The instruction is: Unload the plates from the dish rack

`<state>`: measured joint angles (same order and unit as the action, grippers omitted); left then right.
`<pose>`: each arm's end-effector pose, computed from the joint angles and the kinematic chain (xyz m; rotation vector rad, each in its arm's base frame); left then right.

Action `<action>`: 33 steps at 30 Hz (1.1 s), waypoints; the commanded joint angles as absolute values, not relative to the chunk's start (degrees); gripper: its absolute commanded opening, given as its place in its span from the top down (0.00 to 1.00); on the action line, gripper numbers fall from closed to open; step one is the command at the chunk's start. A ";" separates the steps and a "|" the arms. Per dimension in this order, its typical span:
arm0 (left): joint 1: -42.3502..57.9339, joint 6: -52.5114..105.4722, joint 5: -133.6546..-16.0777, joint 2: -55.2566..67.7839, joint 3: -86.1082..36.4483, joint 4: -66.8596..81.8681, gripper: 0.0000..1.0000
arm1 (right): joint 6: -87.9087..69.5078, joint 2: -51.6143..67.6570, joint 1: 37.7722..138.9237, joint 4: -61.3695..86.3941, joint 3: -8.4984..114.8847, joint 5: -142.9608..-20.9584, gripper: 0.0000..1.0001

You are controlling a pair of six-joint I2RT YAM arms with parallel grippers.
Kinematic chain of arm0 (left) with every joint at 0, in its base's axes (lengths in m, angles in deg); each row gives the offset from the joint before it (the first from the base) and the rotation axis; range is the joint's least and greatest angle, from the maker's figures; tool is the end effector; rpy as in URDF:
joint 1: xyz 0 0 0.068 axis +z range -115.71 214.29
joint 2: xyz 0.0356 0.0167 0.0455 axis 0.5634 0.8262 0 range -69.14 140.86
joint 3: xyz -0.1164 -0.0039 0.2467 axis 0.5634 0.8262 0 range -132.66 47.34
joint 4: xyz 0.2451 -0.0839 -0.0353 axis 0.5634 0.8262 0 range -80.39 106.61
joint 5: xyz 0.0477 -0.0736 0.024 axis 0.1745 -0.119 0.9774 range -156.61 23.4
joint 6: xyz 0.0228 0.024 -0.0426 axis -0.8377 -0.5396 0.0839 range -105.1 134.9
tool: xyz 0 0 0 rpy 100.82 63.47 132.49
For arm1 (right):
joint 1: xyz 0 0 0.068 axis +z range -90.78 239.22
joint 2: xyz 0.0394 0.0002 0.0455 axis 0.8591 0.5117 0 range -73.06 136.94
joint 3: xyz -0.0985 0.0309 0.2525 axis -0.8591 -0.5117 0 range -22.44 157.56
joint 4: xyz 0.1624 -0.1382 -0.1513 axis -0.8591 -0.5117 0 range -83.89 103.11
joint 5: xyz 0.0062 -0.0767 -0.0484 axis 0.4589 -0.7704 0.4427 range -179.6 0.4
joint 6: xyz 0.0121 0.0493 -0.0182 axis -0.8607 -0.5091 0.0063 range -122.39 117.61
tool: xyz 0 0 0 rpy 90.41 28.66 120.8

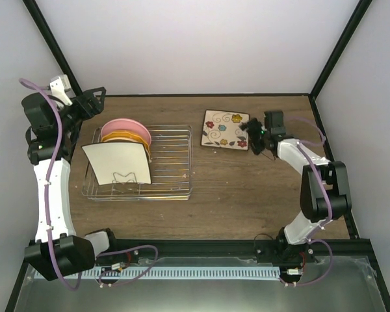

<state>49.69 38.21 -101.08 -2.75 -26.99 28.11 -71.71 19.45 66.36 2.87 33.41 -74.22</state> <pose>0.2467 0.0469 0.4297 -0.1506 1.7573 -0.6265 0.3341 0.0513 0.2000 1.2071 2.2665 0.8987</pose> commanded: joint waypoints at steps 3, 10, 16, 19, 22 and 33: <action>49.87 37.85 -102.10 -3.03 -26.75 26.60 0.00 | -22.16 21.59 80.78 10.98 56.09 -60.30 0.12; 49.89 38.48 -103.16 -1.36 -27.49 25.68 0.00 | -3.78 26.11 92.88 24.97 55.85 -51.19 0.25; 49.86 37.21 -103.82 -1.39 -28.07 26.72 0.00 | 5.52 33.01 100.08 25.68 60.82 -44.31 0.35; 49.87 36.63 -104.02 -1.63 -27.77 27.18 0.00 | 7.38 35.49 102.40 25.42 63.04 -44.43 0.39; 49.86 36.50 -104.22 -1.88 -27.22 27.43 0.00 | 6.90 37.99 103.79 26.09 65.13 -43.28 0.42; 49.93 35.30 -104.02 -1.99 -26.62 28.31 0.00 | 6.33 43.72 107.77 26.26 69.95 -43.41 0.48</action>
<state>49.69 36.64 -103.34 -1.38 -26.99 27.98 5.36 40.87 106.29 25.40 66.99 -43.36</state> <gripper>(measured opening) 0.999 0.538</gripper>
